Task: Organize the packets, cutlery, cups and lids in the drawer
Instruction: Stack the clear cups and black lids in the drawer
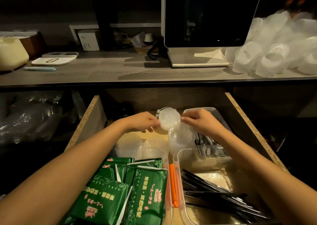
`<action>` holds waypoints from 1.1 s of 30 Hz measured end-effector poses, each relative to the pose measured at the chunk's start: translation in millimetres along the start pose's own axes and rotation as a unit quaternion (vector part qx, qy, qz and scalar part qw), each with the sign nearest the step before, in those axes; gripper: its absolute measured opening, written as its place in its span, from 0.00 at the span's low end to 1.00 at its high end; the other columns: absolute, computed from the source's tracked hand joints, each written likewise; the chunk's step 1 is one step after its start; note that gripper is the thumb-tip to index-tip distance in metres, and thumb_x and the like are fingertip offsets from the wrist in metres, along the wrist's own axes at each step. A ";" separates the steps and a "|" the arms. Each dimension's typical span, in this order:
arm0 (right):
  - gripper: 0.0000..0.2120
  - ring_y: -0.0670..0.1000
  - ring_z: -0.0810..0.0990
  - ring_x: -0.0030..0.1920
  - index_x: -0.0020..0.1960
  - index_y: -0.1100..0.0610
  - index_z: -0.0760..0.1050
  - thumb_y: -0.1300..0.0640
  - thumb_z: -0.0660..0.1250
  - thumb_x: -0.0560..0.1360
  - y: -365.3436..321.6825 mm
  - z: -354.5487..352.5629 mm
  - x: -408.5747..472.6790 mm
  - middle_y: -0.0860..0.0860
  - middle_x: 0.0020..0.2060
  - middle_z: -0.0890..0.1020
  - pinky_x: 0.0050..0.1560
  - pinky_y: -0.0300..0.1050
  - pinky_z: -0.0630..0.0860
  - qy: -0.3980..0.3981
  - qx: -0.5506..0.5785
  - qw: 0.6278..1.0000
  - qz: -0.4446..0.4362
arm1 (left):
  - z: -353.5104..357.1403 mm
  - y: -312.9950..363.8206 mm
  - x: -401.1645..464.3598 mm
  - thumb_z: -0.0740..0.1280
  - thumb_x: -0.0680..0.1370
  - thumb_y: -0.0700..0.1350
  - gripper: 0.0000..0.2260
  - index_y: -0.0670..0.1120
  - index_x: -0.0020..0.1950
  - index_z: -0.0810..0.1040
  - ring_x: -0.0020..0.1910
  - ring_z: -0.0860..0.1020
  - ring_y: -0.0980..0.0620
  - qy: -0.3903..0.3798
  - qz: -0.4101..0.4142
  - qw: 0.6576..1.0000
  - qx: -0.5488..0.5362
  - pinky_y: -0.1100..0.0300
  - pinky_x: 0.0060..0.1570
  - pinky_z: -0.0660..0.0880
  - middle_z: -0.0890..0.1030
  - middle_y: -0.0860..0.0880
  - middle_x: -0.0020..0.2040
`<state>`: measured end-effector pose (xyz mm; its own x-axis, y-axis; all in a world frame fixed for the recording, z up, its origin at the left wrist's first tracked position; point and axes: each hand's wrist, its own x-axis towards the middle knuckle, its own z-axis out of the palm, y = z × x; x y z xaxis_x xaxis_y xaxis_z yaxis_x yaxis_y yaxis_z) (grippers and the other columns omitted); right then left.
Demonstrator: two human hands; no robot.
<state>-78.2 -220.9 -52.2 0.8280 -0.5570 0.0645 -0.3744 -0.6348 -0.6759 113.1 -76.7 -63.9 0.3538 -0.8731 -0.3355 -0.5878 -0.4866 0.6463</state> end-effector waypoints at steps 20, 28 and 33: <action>0.18 0.53 0.79 0.55 0.66 0.56 0.76 0.56 0.69 0.77 20.6 37.1 152.0 0.54 0.59 0.80 0.52 0.44 0.75 -0.210 -0.265 0.941 -0.018 | 12.1 1.8 85.6 0.63 0.84 0.46 0.14 0.48 0.69 0.74 0.55 0.80 0.48 0.057 -0.152 0.954 -0.252 0.54 0.45 0.83 0.79 0.46 0.61; 0.18 0.50 0.78 0.51 0.64 0.56 0.77 0.52 0.71 0.76 22.4 37.0 144.2 0.52 0.56 0.81 0.50 0.41 0.75 -0.260 -0.256 0.930 -0.049 | 12.7 -13.4 82.4 0.69 0.80 0.41 0.05 0.47 0.55 0.80 0.51 0.84 0.47 0.043 -0.161 0.950 -0.265 0.55 0.44 0.84 0.84 0.43 0.54; 0.18 0.51 0.81 0.55 0.65 0.56 0.78 0.54 0.70 0.76 20.1 29.8 128.9 0.52 0.57 0.82 0.56 0.41 0.76 -0.285 -0.268 0.917 -0.084 | 12.6 -9.6 67.6 0.70 0.79 0.41 0.09 0.44 0.59 0.80 0.52 0.85 0.46 -0.028 -0.164 0.953 -0.254 0.53 0.49 0.83 0.84 0.42 0.55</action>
<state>33.4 -289.5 -79.3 0.9194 -0.1544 -0.3618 -0.2465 -0.9429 -0.2240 133.5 -131.4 -101.4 0.4107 -0.6842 -0.6027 -0.0189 -0.6673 0.7446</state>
